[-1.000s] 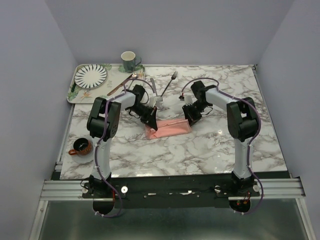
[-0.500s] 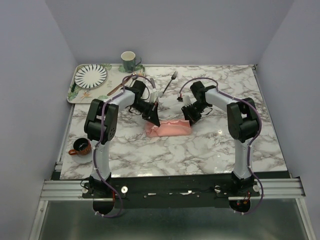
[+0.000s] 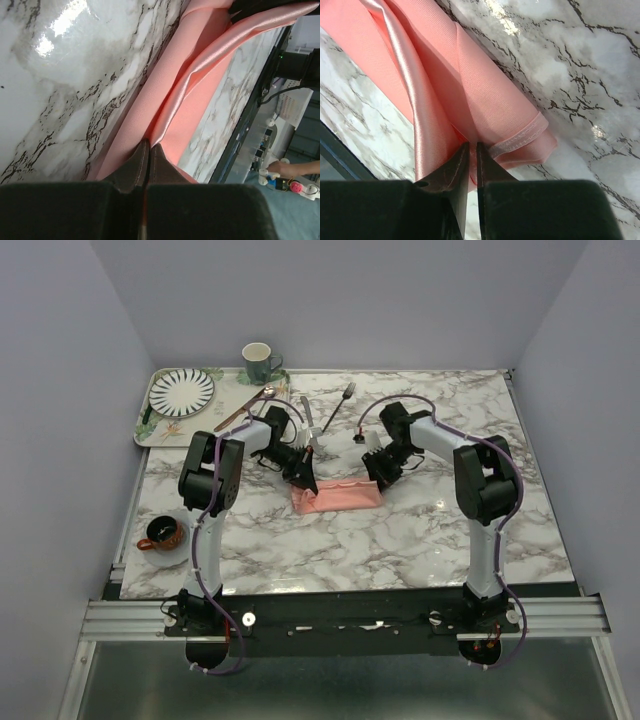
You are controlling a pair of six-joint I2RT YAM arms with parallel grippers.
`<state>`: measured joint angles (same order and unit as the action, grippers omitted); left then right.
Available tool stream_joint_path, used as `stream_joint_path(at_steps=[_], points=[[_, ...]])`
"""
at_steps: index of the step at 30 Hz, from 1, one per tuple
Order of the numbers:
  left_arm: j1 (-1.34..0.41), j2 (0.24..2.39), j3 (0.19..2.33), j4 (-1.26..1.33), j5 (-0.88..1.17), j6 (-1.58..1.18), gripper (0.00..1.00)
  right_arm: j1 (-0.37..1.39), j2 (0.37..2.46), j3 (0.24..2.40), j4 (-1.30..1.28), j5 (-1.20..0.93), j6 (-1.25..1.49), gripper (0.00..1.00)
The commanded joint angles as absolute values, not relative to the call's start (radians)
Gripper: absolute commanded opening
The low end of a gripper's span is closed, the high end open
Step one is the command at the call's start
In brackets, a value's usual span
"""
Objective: Fold the napkin into a case and place the utensils inside
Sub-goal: Fold the 2/3-rectangle-folded napkin at the center of the board.
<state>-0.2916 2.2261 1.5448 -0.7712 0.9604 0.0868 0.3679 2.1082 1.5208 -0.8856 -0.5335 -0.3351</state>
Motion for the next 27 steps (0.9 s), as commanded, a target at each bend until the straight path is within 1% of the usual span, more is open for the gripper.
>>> stream_joint_path(at_steps=[1,7,12,15,17,22,25,27], points=[[-0.287,2.264,1.560,-0.790,0.916,0.124,0.00,0.373,2.077,1.540,-0.910,-0.408,-0.361,0.22],[-0.287,2.276,1.569,-0.802,0.919,0.136,0.00,0.325,2.022,1.612,-0.991,-0.403,-0.347,0.31],[-0.287,2.283,1.575,-0.814,0.922,0.149,0.00,0.273,1.991,1.700,-1.035,-0.437,-0.417,0.32],[-0.287,2.299,1.595,-0.842,0.927,0.163,0.00,0.275,1.965,1.710,-1.003,-0.491,-0.479,0.36],[-0.287,2.310,1.608,-0.854,0.939,0.173,0.00,0.287,1.960,1.720,-0.989,-0.535,-0.521,0.43],[-0.287,2.322,1.617,-0.864,0.939,0.169,0.00,0.362,1.939,1.680,-0.901,-0.540,-0.621,0.60],[-0.285,2.327,1.623,-0.865,0.937,0.166,0.00,0.422,1.918,1.646,-0.835,-0.522,-0.692,0.61],[-0.287,2.329,1.624,-0.867,0.936,0.164,0.00,0.462,1.919,1.620,-0.812,-0.508,-0.739,0.65]])
